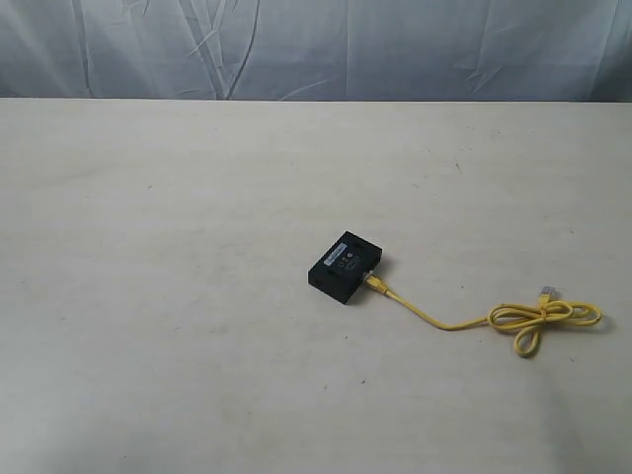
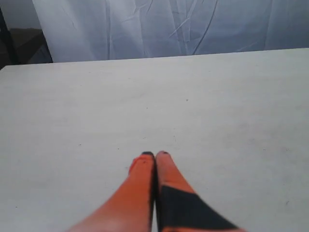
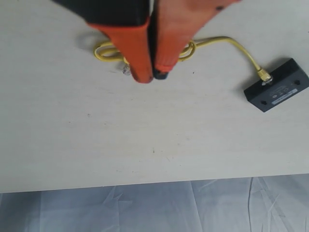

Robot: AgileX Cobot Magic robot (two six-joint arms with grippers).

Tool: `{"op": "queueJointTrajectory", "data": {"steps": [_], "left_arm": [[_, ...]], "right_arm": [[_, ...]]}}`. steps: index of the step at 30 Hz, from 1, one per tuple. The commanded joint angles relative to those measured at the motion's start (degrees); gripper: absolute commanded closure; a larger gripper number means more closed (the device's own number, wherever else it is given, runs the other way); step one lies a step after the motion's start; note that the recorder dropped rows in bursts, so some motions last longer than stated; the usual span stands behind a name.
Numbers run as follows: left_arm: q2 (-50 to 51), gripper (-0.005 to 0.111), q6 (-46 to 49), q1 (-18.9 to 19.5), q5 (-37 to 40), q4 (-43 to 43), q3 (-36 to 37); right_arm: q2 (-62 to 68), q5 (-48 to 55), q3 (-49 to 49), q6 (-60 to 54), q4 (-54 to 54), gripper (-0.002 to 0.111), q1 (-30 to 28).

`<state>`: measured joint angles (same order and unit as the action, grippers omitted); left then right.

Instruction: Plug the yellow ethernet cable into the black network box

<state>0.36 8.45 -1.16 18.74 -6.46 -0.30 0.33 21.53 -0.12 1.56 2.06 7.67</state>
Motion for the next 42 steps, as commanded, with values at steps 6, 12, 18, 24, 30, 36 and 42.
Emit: {"op": "queueJointTrajectory", "data": {"steps": [6,12,18,24,30,36,42], "left_arm": [[-0.36,0.107,-8.45,0.03,-0.88,1.91,0.3],[-0.36,0.107,-8.45,0.03,-0.75,2.52,0.3],[-0.36,0.107,-8.45,0.03,-0.75,2.69,0.3],[-0.36,0.107,-8.45,0.03,-0.75,2.69,0.3],[-0.36,0.107,-8.45,0.03,-0.75,2.69,0.3],[-0.36,0.107,-8.45,0.03,-0.75,2.69,0.3],[-0.36,0.107,-8.45,0.03,-0.75,2.69,0.3]], "right_arm": [[-0.33,-0.57,0.12,0.16,0.51,0.108,-0.24],[-0.33,-0.57,0.12,0.16,0.51,0.108,-0.24],[-0.33,-0.57,0.12,0.16,0.51,0.108,-0.24],[-0.33,-0.57,0.12,0.16,0.51,0.108,-0.24],[-0.33,-0.7,0.12,0.16,0.52,0.108,-0.24],[-0.33,-0.7,0.12,0.16,0.52,0.108,-0.24],[-0.33,-0.7,0.12,0.16,0.52,0.108,-0.24]]}}
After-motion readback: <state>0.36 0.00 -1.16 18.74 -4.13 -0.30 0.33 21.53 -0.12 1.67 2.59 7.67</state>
